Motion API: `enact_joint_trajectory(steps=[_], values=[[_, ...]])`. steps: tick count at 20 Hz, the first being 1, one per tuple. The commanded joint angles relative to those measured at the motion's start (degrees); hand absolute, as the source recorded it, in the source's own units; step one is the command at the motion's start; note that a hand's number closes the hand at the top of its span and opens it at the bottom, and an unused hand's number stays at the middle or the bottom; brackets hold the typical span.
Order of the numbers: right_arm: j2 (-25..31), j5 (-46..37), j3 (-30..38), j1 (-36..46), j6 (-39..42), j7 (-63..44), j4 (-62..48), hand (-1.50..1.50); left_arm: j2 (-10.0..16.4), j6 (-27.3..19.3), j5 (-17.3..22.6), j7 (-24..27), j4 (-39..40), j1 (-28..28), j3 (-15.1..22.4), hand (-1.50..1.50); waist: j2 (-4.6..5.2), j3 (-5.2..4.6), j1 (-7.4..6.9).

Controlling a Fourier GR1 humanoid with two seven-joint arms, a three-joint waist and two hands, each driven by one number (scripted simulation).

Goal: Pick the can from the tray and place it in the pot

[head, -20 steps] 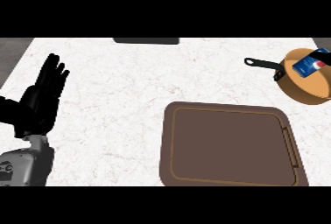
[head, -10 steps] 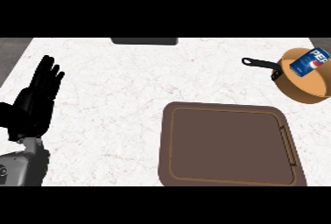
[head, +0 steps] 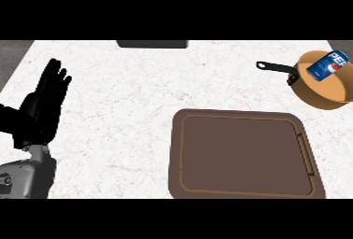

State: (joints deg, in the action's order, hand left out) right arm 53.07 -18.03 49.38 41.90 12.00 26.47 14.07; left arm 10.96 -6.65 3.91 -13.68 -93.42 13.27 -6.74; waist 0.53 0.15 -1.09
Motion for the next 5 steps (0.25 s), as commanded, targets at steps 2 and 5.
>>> enact_joint_trajectory(steps=[2, 5], values=[[1.7, 0.7, -0.9, -1.1, 1.2, 1.0, -0.8, -1.50, -1.4, -0.8, -1.4, 2.6, -0.2, -1.7, 0.8, 0.00, 0.09, 0.03, -0.47], [3.3, 1.6, -0.5, -3.8, 3.5, 2.8, -1.8, -1.50, 1.2, 1.1, 0.7, -2.0, -0.4, 1.3, -0.8, 0.00, 0.16, 0.10, -0.49]])
